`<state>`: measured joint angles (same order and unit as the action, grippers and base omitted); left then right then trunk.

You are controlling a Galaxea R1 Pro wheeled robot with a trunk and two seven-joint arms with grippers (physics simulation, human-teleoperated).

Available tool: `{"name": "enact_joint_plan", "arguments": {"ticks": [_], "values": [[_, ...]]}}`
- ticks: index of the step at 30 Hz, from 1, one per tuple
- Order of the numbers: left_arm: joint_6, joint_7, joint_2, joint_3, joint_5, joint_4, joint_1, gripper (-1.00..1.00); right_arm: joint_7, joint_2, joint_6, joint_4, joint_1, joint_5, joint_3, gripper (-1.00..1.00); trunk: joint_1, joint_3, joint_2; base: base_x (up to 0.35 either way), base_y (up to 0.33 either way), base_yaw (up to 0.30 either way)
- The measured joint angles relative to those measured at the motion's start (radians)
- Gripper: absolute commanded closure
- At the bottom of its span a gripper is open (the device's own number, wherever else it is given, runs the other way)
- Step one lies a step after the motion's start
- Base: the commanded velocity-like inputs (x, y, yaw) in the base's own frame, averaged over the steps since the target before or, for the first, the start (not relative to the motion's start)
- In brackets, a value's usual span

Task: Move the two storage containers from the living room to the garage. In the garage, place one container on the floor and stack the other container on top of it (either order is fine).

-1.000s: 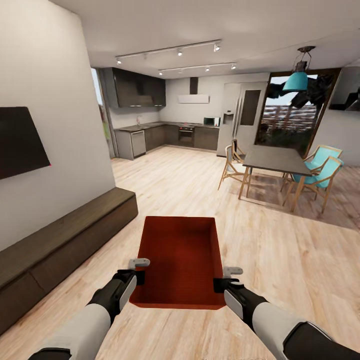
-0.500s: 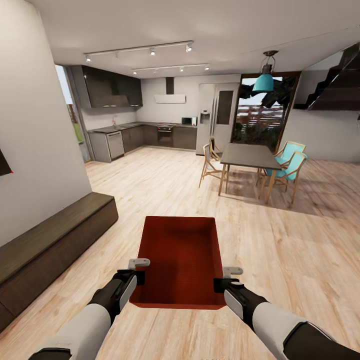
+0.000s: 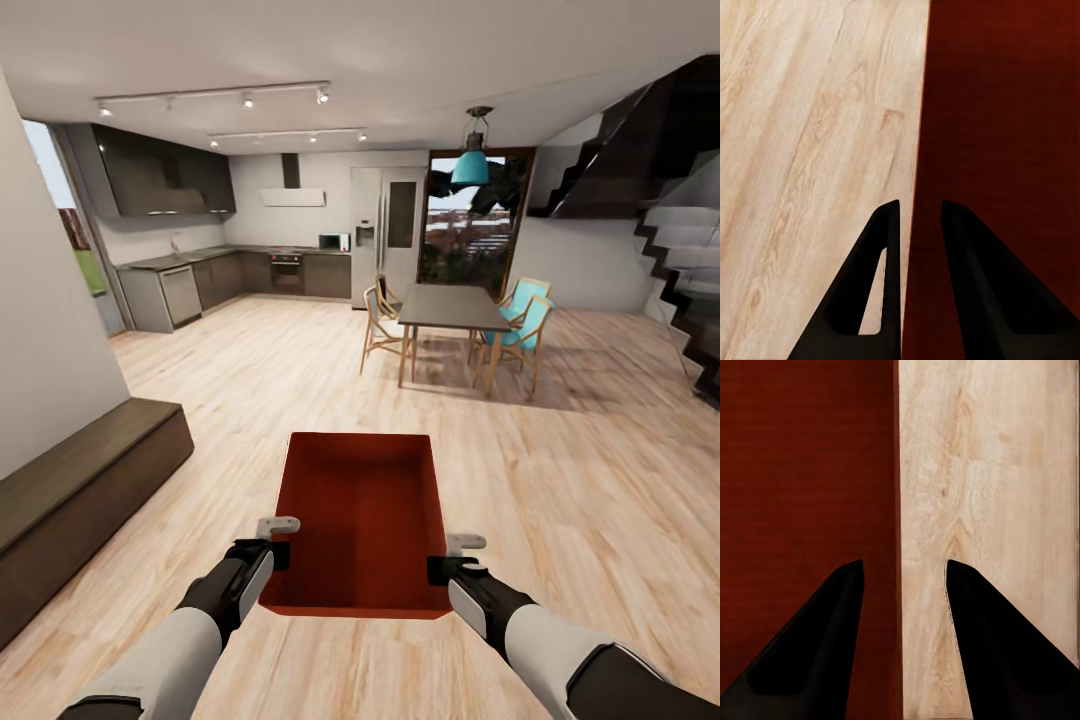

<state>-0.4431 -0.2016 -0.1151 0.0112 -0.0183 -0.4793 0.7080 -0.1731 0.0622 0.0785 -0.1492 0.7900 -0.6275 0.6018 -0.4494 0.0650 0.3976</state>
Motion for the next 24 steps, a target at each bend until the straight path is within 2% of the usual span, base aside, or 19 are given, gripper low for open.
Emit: {"name": "enact_joint_plan", "arguments": {"ticks": [24], "values": [[0.000,0.000,0.000,0.000,0.000,0.000,0.000,1.00,0.000,0.000,0.000,0.000,0.000,0.000,0.000,1.00,0.000,0.000,0.000,0.000,0.000,-0.286]]}}
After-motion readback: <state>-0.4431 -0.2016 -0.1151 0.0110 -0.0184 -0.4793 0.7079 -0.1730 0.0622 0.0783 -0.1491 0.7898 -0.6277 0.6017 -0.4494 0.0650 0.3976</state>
